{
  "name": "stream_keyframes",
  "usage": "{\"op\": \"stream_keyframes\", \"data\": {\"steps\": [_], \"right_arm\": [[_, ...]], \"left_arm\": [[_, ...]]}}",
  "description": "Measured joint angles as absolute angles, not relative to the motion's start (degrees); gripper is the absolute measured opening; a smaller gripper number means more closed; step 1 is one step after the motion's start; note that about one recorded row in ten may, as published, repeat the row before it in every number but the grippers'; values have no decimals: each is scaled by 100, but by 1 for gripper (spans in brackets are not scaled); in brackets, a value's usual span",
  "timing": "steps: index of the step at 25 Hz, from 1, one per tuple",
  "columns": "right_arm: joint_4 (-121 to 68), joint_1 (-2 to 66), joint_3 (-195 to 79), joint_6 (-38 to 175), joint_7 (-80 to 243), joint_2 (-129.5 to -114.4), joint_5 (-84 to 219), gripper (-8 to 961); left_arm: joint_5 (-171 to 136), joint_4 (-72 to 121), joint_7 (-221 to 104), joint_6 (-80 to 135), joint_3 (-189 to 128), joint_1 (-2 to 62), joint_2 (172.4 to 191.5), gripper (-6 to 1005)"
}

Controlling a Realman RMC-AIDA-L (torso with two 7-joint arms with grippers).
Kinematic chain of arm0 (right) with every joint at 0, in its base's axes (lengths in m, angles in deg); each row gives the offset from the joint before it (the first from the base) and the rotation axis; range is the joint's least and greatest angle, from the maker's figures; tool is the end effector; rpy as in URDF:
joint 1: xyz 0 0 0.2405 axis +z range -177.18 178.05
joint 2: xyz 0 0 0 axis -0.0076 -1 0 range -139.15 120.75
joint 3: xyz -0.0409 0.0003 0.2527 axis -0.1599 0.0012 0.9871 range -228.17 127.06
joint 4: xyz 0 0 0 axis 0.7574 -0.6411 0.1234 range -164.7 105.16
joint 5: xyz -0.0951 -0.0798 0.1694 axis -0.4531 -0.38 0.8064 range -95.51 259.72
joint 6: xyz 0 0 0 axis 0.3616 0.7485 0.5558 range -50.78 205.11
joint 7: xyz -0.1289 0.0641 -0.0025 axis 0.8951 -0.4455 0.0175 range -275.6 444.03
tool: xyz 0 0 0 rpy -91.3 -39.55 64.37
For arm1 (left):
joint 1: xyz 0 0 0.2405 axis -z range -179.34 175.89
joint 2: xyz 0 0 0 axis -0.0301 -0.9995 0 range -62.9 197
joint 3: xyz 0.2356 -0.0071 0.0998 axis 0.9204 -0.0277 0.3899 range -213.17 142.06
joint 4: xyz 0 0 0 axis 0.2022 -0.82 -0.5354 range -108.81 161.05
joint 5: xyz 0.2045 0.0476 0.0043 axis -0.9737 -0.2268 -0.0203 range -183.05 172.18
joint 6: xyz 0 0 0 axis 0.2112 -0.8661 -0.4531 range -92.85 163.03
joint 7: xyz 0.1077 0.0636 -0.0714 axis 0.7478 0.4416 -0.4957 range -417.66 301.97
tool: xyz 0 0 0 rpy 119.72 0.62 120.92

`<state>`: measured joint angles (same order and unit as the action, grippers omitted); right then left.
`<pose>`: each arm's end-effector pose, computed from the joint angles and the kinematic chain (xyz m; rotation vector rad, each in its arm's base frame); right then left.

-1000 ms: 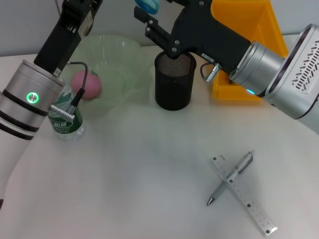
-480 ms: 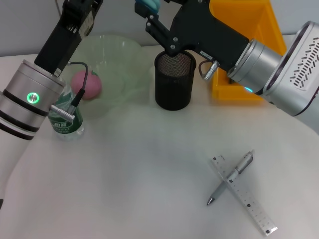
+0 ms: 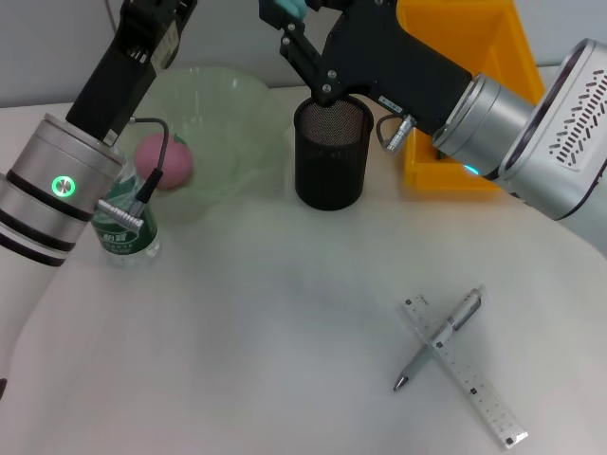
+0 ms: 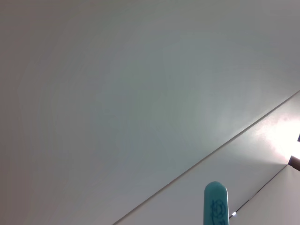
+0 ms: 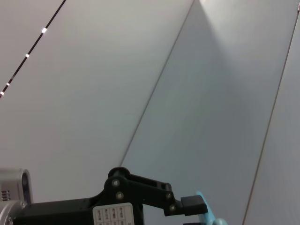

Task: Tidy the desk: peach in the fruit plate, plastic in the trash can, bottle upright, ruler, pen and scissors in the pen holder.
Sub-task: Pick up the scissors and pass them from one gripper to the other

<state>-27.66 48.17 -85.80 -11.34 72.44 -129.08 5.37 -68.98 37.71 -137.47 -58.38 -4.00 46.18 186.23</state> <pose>0.1552 0.3759 -0.0340 -2.0677 -0.3084 1.1280 -0.1669 0.3657 -0.0289 -1.8148 -1.2787 -2.0177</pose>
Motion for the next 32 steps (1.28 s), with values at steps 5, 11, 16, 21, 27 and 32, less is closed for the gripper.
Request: {"op": "stream_keyframes", "data": {"steps": [5,11,16,21,27,32], "right_arm": [[-2766,4816,-8580,-1134,7244,-12908,538,228],[-2771,4816,-8580,-1134,7244,-12908,538,223],[-2800,4816,-8581,-1134,7244,-12908,537,140],[-2802,4816,-8580,-1135,7244,-12908,537,94],[-2802,4798,-8579,-1143,7244,-12908,540,75],[-2807,4780,-8579,-1163,7244,-12908,540,76]], "left_arm": [[-6898,3768,-13746,-5843,-400,4618,18623,295],[-6898,3763,-13755,-5849,-400,4616,18623,298],[-6900,3763,-13752,-5853,-399,4609,18623,300],[-6904,3737,-13747,-5855,-379,4598,18623,303],[-6987,3669,-13747,-5842,-397,4575,18622,306],[-6990,3667,-13749,-5840,-398,4571,18622,309]]}}
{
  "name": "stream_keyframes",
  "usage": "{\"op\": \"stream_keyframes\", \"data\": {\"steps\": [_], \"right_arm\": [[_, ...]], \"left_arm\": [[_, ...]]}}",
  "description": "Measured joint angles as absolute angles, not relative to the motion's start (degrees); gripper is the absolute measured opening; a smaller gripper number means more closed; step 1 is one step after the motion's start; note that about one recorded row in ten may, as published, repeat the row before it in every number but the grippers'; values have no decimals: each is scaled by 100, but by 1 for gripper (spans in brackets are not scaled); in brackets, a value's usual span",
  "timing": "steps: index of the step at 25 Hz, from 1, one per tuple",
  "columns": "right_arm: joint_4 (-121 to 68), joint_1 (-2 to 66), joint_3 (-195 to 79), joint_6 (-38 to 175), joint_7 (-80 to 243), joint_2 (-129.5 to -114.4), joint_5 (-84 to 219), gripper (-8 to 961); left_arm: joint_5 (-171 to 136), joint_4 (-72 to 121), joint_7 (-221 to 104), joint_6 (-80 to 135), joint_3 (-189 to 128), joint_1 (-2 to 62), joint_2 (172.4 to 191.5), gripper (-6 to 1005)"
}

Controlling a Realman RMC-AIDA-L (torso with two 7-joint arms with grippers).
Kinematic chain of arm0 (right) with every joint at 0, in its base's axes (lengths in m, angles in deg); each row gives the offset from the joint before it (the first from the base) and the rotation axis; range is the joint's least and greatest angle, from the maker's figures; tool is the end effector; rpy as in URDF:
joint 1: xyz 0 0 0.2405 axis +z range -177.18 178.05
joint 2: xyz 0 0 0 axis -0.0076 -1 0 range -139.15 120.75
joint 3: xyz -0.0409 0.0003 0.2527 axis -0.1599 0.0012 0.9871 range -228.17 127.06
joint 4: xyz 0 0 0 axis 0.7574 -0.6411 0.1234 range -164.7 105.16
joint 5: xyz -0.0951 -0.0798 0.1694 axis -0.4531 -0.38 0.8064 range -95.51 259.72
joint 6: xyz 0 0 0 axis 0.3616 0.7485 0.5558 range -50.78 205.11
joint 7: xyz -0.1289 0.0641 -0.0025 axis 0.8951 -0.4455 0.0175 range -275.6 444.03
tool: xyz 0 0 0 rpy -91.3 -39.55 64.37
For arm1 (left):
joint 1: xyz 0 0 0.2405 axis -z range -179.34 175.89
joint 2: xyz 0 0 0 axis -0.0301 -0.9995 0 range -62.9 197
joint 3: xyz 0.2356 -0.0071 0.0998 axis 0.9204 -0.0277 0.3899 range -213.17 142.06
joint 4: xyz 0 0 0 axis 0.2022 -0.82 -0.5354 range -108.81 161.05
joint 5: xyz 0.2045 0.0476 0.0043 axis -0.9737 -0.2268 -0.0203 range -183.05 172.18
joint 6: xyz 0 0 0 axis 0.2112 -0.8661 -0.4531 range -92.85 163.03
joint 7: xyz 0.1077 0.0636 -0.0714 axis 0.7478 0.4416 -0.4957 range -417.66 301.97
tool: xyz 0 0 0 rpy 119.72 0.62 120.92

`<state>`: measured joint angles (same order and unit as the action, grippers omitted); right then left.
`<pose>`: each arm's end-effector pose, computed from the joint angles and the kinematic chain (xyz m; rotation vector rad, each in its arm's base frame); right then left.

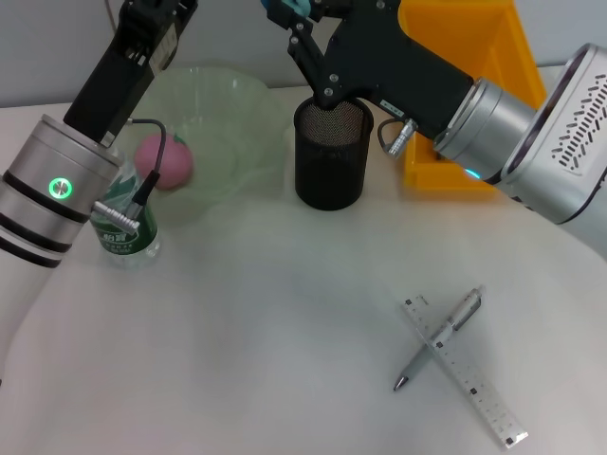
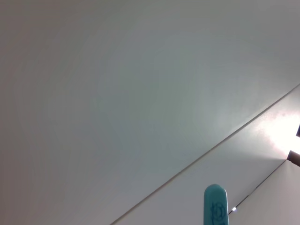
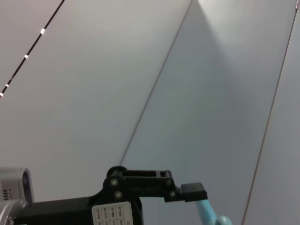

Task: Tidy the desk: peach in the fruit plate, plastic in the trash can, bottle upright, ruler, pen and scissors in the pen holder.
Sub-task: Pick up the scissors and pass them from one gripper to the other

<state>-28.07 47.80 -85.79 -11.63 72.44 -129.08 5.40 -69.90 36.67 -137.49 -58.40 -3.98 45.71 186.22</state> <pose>0.1576 0.3736 -0.0348 -2.0683 -0.2963 1.1320 -0.1684 0.3654 -0.0276 -1.8348 -1.2619 -2.0067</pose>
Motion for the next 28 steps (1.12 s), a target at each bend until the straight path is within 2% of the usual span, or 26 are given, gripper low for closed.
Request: {"op": "stream_keyframes", "data": {"steps": [1,6,16,28], "right_arm": [[-2808,4776,-8579,-1170,7244,-12908,540,76],[-2810,4763,-8580,-1185,7244,-12908,540,76],[-2872,4730,-8292,-1371,7216,-12908,538,75],[-2617,4388,-6810,-1865,5237,-12855,538,76]], "left_arm": [[-6993,3661,-13753,-5839,-399,4566,18622,309],[-6995,3656,-13778,-5840,-400,4551,18622,565],[-7095,3568,-13796,-5962,-393,4512,18623,770],[-7954,2568,-12781,-7085,-314,4158,18619,766]]}}
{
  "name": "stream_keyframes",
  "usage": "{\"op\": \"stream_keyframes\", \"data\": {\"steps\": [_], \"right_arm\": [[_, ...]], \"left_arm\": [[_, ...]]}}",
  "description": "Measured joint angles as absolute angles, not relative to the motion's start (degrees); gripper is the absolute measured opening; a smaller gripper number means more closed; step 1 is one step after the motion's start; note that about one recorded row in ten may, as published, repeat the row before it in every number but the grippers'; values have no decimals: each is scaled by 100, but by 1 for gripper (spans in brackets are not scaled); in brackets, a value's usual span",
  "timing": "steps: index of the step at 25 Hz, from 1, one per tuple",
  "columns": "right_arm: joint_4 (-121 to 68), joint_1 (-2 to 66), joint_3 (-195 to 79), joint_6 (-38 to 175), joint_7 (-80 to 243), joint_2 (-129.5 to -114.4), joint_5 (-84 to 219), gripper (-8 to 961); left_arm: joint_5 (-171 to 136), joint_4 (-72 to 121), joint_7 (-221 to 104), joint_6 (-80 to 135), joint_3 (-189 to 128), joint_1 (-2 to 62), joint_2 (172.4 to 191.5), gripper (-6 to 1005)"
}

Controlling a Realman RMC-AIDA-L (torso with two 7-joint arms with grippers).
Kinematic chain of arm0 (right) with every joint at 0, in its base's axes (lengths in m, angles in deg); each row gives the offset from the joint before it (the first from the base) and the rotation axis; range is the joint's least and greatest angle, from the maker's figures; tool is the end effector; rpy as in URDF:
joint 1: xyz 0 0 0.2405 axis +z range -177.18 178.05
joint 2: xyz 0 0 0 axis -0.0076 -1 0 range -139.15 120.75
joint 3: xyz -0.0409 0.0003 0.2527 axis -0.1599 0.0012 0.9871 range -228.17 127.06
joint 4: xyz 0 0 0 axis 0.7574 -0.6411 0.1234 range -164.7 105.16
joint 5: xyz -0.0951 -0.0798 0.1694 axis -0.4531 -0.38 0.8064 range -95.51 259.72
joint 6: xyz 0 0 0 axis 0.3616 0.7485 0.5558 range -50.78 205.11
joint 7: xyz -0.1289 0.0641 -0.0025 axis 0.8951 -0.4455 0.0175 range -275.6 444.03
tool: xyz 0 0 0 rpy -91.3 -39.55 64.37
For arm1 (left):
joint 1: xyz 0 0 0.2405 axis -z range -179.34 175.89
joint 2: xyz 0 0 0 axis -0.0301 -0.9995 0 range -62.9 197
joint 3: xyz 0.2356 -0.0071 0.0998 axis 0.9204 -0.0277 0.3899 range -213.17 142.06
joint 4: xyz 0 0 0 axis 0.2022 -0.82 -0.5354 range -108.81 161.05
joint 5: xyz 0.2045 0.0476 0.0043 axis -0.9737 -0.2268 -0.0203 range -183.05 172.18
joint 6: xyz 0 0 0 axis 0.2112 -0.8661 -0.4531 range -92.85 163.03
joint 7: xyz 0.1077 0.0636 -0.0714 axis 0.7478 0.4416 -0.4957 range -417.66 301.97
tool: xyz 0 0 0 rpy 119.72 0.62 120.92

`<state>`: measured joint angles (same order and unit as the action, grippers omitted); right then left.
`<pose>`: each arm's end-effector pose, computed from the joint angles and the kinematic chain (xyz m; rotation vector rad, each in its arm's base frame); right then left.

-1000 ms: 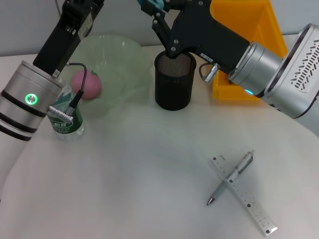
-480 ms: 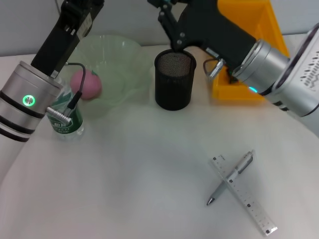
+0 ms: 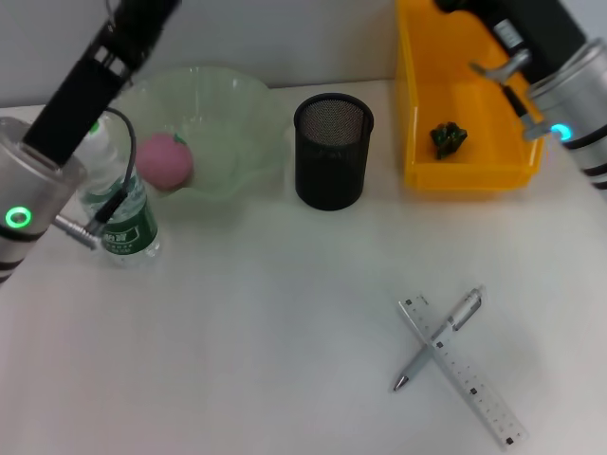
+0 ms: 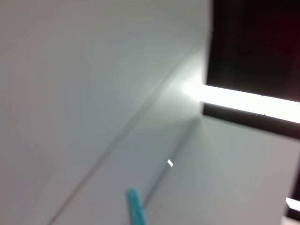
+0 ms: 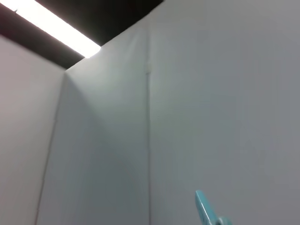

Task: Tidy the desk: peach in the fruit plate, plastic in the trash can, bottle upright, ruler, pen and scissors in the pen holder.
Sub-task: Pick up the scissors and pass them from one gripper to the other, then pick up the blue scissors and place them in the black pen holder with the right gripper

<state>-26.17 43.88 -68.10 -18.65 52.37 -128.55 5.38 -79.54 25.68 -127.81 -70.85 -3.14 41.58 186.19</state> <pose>0.1838 0.3758 0.0212 -1.7936 0.1018 1.4472 -0.1658 0.3396 -0.0004 -2.1213 -0.7042 -1.9988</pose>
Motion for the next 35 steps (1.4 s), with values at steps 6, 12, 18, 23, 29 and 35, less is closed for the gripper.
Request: {"op": "stream_keyframes", "data": {"steps": [6,12,18,23,29,35], "right_arm": [[-2031,4207,-6704,-1912,3575,-12846,542,75],[-1377,4028,-6781,-1870,2317,-12811,443,75],[-719,3867,-7316,-1864,1446,-12698,290,76],[-277,3808,-8200,-1731,945,-12497,288,76],[-48,3775,-8487,-1656,639,-12287,187,76],[261,3794,-8575,-1587,89,-12168,-137,75]], "left_arm": [[-8687,1585,-12558,-7246,315,3955,18597,764],[-8708,653,-12550,-7180,1179,3595,18570,762],[-8722,-868,-12727,-6406,2250,2676,18530,762],[-8996,-1148,-12732,-5923,2456,2400,18513,762],[-9159,-855,-12287,-5616,2429,2253,18530,761],[-9167,-584,-12083,-5512,2439,2232,18525,761]]}}
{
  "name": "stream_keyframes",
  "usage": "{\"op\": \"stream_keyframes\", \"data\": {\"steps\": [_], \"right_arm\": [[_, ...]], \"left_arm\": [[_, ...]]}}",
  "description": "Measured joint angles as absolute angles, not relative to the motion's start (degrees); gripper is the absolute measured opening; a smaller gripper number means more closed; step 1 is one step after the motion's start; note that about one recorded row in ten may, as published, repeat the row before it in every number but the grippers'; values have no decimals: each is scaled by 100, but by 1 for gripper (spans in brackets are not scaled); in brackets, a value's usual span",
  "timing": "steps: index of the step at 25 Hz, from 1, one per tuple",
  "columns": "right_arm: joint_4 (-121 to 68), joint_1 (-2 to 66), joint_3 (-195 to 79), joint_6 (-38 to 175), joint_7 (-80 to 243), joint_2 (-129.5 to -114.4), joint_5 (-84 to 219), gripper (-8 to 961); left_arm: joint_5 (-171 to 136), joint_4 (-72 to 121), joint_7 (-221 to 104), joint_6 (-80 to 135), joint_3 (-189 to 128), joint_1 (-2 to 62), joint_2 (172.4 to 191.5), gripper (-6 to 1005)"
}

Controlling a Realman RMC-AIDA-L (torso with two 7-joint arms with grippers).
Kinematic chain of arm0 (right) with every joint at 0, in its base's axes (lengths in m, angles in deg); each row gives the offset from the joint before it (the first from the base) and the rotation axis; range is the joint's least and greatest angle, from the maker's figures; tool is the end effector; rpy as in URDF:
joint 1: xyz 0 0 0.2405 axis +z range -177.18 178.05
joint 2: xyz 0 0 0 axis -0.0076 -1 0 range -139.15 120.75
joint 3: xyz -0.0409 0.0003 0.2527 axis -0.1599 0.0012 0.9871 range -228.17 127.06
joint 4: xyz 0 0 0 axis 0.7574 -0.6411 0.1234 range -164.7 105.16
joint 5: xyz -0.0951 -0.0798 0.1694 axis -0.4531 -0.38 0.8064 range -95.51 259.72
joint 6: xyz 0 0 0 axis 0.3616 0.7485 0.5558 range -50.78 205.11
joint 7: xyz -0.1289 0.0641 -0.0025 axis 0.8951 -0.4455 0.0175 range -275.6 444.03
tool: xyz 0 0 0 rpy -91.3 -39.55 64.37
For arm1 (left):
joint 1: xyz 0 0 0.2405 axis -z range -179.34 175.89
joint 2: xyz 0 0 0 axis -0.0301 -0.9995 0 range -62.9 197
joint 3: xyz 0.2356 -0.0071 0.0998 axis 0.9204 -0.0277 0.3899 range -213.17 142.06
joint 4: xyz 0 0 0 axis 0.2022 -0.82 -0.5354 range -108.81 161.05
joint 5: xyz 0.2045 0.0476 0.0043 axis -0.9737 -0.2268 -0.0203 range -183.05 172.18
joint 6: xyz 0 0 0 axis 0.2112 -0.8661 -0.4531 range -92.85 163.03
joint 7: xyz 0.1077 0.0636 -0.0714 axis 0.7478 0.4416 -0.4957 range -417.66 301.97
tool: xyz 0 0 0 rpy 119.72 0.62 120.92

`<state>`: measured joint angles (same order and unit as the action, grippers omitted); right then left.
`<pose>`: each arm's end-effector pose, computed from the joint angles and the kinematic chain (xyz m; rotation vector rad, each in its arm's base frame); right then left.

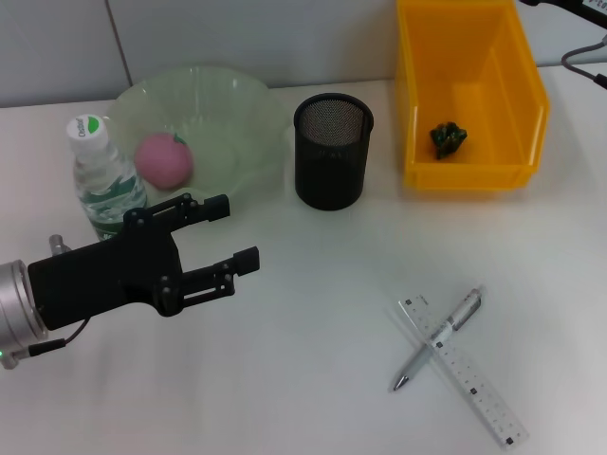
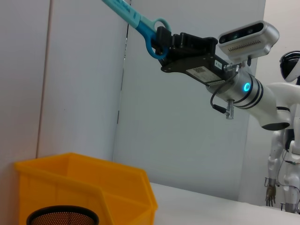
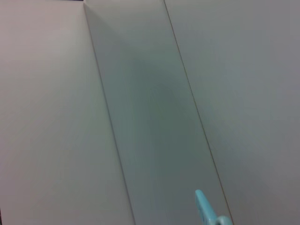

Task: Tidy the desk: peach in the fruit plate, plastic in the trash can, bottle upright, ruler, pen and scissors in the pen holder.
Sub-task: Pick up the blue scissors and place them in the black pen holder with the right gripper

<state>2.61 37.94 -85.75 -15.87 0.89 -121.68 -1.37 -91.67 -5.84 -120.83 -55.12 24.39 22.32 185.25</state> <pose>0.1980 0.3878 0.0968 -2.3251 0.4721 1.3779 -0.2458 0.3011 -0.0192 -2.6708 -0.3512 -1.0202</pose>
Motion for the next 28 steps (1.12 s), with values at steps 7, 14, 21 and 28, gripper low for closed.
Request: {"op": "stream_keyframes", "data": {"steps": [7,14,21,28], "right_arm": [[626,3809,-8581,-1489,-397,-12147,-558,75],[1962,4135,-8580,-1524,-2564,-11831,-2252,76],[2070,4869,-8589,-1675,-3718,-11485,-3710,75],[2443,5894,-9011,-2023,-4597,-11340,-5639,76]], "left_arm": [[-9170,-583,-11952,-5496,2470,2216,18522,761],[-9174,-573,-11815,-5416,2481,2178,18545,761],[-9175,-431,-11695,-5340,2507,2192,18540,761],[-9174,-429,-11685,-5242,2622,2174,18537,760]]}}
